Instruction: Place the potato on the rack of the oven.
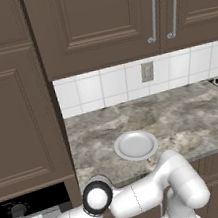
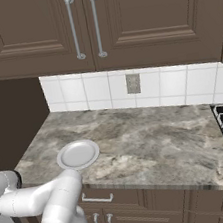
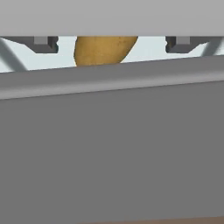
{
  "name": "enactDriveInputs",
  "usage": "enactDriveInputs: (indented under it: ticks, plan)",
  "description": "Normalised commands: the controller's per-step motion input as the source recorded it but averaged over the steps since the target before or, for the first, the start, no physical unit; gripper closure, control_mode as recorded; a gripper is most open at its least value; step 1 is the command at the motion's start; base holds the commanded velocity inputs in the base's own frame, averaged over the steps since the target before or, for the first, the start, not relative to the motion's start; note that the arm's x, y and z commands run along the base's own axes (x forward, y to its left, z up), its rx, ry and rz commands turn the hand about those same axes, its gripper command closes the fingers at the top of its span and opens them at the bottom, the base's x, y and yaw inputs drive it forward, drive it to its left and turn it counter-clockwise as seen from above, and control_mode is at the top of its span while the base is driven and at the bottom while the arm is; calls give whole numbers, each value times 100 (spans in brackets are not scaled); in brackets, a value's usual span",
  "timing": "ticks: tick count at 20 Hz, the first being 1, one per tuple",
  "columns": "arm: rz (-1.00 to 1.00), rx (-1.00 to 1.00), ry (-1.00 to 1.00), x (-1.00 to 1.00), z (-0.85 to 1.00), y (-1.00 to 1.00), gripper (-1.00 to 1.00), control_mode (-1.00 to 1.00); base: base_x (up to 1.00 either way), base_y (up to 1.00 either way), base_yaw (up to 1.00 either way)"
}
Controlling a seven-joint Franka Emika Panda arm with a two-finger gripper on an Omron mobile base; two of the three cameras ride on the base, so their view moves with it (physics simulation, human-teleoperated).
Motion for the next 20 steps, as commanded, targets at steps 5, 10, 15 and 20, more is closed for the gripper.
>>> enactDriveInputs:
  ticks: [5,10,15,20]
  plan:
    - [0,0,0,-36,0,35,-100,-100,0,0,0]
    - [0,0,0,-55,0,36,-100,-100,0,0,0]
    - [0,-1,0,-71,0,32,-100,-100,0,0,0]
    - [0,0,0,-93,0,16,-100,-100,0,0,0]
